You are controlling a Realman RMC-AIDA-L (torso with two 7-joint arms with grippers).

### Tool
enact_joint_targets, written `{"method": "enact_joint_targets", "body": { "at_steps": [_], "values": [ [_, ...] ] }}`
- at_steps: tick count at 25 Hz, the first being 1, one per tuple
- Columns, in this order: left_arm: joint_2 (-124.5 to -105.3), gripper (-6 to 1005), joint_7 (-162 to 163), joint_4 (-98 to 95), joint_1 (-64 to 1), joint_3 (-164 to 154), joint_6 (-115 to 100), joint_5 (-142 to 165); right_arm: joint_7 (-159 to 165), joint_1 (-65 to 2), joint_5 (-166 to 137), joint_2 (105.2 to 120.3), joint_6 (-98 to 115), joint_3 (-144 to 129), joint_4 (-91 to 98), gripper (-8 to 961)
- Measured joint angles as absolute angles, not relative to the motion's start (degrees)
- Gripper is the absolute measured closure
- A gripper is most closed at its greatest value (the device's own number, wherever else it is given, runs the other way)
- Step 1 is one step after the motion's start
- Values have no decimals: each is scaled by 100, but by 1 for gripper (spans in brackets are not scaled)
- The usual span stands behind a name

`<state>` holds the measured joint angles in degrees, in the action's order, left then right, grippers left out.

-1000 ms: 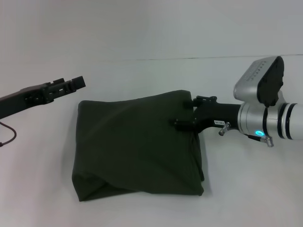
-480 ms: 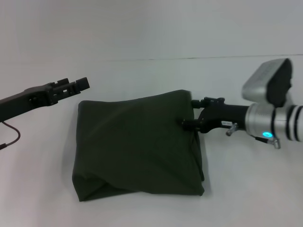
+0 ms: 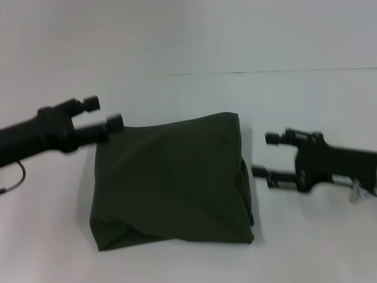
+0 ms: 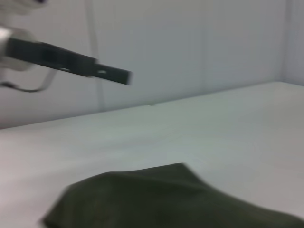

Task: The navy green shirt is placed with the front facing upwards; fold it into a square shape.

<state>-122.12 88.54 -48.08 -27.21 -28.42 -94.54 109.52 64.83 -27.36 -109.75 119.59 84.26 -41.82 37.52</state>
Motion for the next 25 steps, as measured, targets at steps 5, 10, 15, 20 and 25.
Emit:
{"method": "enact_joint_targets", "body": {
  "at_steps": [5, 10, 15, 20, 25],
  "values": [
    [-12218, 65, 8013, -4841, -2647, -2835, -10145, 11404, 6063, -2344, -11127, 11962, 9441, -4213, 3840, 116],
    [-12192, 65, 7947, -4910, -2657, -2826, -10427, 12123, 5515, -2275, -11357, 12002, 10073, -4292, 3579, 116],
    [-12203, 65, 7841, -4940, -2639, -2832, -10793, 12624, 5246, -2361, -11352, 12019, 10050, -4666, 3217, 116],
    [-12201, 65, 7514, -5102, -2459, -2787, -11151, 12781, 5075, -2540, -11293, 12032, 9962, -4723, 2851, 116],
    [-12211, 65, 7199, -5144, -2314, -2621, -11237, 12949, 5066, -2737, -11149, 12032, 9841, -4731, 2539, 116]
  ]
}}
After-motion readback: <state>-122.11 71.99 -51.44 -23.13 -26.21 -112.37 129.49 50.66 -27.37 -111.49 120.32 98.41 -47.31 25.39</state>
